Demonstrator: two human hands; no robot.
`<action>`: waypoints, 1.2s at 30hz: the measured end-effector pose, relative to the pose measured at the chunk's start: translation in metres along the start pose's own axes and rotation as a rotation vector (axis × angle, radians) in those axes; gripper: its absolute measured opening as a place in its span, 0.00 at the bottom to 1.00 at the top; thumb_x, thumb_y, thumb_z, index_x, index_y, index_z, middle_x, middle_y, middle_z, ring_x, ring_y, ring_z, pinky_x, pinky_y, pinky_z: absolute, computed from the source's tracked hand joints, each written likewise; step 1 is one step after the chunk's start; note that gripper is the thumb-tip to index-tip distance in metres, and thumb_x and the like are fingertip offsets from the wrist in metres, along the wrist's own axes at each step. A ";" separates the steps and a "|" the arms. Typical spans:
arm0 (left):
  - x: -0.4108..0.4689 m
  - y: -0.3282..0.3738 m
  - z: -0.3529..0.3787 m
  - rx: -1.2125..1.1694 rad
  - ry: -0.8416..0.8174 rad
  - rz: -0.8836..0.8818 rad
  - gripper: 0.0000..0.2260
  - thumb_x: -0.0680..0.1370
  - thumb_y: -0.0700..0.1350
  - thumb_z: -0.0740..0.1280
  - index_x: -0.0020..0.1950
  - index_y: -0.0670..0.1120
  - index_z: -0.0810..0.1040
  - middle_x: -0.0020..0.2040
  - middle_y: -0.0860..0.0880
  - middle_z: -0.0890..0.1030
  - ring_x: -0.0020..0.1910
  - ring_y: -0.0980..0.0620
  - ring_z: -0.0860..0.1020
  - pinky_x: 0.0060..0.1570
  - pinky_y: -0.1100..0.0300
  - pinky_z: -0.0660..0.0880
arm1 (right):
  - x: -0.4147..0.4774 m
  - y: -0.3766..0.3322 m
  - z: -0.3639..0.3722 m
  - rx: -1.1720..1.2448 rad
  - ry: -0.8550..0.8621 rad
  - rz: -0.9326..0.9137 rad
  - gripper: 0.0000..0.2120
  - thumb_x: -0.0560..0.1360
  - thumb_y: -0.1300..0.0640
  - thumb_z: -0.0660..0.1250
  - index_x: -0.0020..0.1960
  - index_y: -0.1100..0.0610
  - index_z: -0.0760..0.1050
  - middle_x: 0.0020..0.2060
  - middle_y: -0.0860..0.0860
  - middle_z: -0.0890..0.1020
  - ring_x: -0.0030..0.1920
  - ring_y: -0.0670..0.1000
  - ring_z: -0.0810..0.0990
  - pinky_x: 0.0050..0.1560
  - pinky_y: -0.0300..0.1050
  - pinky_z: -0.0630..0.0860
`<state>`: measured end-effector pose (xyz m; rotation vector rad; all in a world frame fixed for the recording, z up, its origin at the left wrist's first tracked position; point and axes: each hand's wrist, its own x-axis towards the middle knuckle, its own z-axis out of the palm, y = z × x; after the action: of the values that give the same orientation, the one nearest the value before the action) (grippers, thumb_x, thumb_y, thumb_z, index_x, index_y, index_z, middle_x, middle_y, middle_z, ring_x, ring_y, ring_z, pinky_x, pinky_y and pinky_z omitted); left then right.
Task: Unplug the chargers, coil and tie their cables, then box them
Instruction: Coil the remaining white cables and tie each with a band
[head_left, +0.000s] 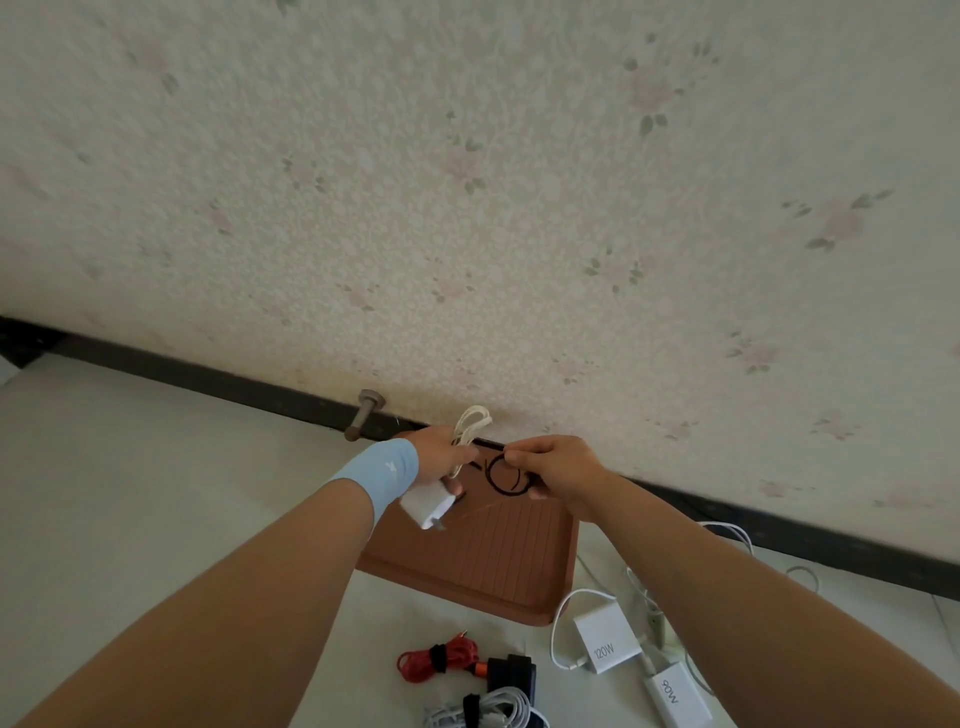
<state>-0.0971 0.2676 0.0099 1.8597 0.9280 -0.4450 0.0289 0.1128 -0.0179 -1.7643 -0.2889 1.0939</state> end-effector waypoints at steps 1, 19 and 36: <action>-0.002 0.005 0.002 -0.103 -0.022 0.011 0.11 0.81 0.52 0.63 0.57 0.46 0.75 0.40 0.45 0.82 0.42 0.46 0.81 0.54 0.48 0.79 | 0.000 -0.001 0.001 0.044 -0.028 0.005 0.04 0.74 0.60 0.76 0.49 0.56 0.86 0.43 0.56 0.87 0.36 0.50 0.82 0.34 0.40 0.78; -0.002 -0.002 -0.001 0.195 0.080 0.011 0.06 0.81 0.51 0.60 0.51 0.49 0.68 0.38 0.45 0.78 0.37 0.46 0.77 0.50 0.49 0.78 | 0.002 -0.012 0.004 0.236 -0.137 0.138 0.09 0.81 0.60 0.67 0.47 0.66 0.78 0.40 0.58 0.83 0.44 0.58 0.84 0.46 0.54 0.84; -0.008 -0.018 -0.015 0.384 0.114 -0.096 0.05 0.84 0.43 0.58 0.50 0.44 0.66 0.38 0.48 0.70 0.33 0.51 0.68 0.36 0.60 0.66 | -0.006 -0.008 0.003 0.073 0.086 0.181 0.15 0.84 0.53 0.58 0.44 0.56 0.78 0.31 0.50 0.79 0.29 0.49 0.69 0.34 0.44 0.67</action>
<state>-0.1170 0.2819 0.0113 2.2116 1.0679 -0.6154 0.0261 0.1148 -0.0082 -1.7928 -0.0361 1.1380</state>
